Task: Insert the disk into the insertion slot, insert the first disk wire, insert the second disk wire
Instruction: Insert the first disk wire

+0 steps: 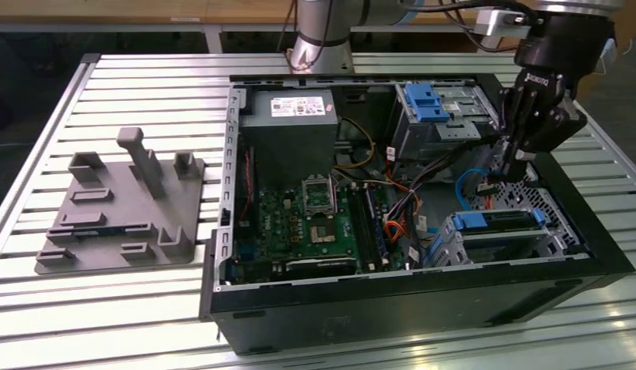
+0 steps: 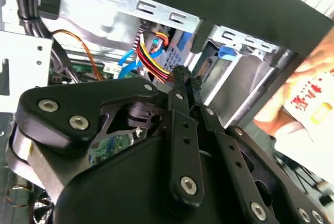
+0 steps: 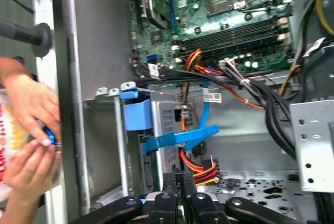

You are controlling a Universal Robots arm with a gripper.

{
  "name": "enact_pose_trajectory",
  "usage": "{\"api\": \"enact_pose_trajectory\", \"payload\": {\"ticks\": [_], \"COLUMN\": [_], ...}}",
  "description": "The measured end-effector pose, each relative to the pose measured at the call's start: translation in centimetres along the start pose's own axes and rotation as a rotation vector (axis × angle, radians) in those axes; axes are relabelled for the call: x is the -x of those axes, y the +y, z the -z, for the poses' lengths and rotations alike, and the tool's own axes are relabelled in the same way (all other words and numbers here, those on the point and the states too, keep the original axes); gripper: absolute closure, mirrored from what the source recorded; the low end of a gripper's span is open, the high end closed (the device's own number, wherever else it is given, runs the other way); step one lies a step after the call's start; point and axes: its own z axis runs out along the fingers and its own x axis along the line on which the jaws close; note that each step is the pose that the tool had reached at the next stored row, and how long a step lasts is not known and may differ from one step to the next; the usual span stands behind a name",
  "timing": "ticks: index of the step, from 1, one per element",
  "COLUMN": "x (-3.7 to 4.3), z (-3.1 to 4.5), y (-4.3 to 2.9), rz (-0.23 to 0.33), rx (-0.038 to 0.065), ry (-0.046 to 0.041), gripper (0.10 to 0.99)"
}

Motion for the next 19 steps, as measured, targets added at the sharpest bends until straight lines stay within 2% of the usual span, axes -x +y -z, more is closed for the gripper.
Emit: {"api": "enact_pose_trajectory", "payload": {"ticks": [5, 6, 12, 13, 19], "x": [-0.40, -0.53, -1.56, -1.78, -3.21], "z": [-0.16, -0.13, 0.22, 0.25, -0.30], "y": [-0.07, -0.08, -0.19, -0.21, -0.44], "rz": [0.006, 0.007, 0.012, 0.013, 0.013], "rx": [0.008, 0.009, 0.017, 0.017, 0.018], "ry": [-0.0909, -0.1033, -0.1587, -0.1624, -0.1668], "gripper": [0.922, 0.922, 0.922, 0.922, 0.922]}}
